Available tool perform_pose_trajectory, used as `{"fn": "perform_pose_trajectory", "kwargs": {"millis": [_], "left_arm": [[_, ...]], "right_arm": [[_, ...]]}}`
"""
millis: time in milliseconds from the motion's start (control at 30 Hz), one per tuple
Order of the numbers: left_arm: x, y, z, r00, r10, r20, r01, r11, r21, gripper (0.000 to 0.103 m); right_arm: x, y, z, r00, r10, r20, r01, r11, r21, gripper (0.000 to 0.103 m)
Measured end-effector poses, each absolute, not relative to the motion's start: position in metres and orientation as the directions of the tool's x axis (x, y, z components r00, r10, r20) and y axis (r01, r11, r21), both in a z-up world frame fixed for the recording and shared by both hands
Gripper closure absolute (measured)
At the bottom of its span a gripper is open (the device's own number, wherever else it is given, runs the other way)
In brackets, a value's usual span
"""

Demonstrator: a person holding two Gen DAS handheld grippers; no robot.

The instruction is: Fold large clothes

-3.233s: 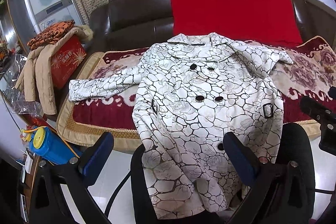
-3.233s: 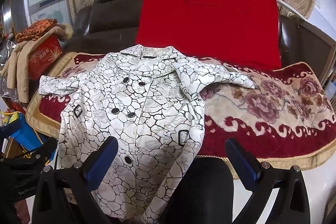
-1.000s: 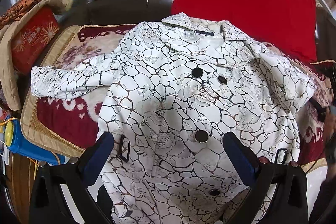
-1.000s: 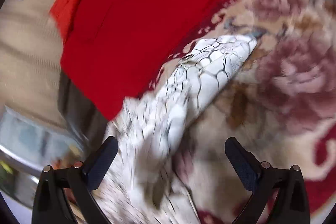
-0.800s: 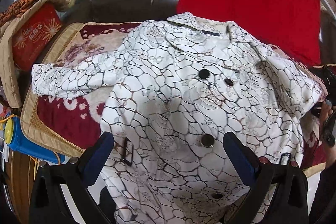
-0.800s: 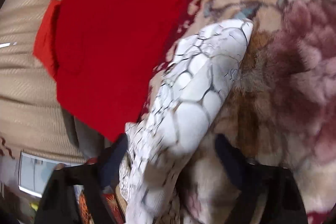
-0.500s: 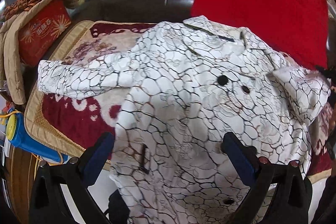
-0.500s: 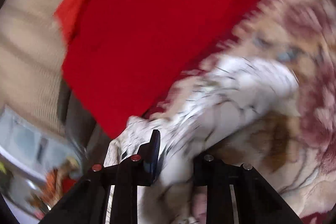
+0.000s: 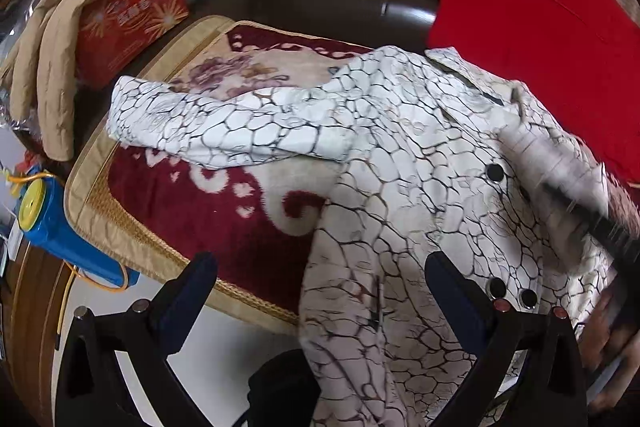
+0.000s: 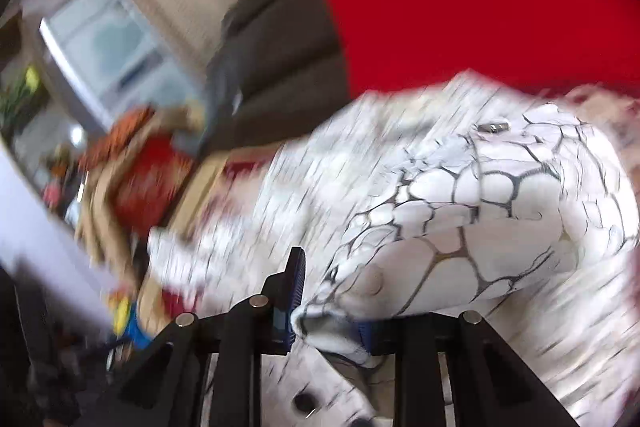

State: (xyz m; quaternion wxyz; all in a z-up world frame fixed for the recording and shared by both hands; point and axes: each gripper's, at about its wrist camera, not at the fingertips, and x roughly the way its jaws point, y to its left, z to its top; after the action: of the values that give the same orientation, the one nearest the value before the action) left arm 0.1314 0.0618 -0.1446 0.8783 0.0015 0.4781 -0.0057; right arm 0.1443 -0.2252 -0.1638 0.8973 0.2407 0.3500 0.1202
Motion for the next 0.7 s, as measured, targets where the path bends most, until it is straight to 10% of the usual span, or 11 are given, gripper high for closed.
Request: {"fn": "perform_pose_trajectory", "kwargs": {"millis": [100, 167, 267, 700], "left_arm": [[0.133, 0.064, -0.141, 0.551, -0.020, -0.834, 0.013, 1.000, -0.015, 0.000], [0.133, 0.060, -0.139, 0.558, -0.023, -0.829, 0.027, 1.000, -0.009, 0.000], [0.137, 0.046, -0.137, 0.566, -0.034, -0.823, 0.063, 0.998, 0.003, 0.000], [0.131, -0.092, -0.150, 0.582, -0.119, -0.804, 0.369, 0.920, 0.130, 0.000]], "right_arm": [[0.145, -0.199, -0.197, 0.588, 0.454, -0.669, -0.057, 0.849, 0.526, 0.055], [0.141, -0.201, -0.211, 0.558, 0.527, -0.641, -0.075, 0.801, 0.593, 0.030], [0.123, -0.216, -0.205, 0.588, 0.574, -0.570, -0.121, 0.759, 0.640, 0.019], [0.067, -0.370, -0.220, 0.858, 0.470, -0.206, -0.006, 0.410, 0.912, 0.030]]}}
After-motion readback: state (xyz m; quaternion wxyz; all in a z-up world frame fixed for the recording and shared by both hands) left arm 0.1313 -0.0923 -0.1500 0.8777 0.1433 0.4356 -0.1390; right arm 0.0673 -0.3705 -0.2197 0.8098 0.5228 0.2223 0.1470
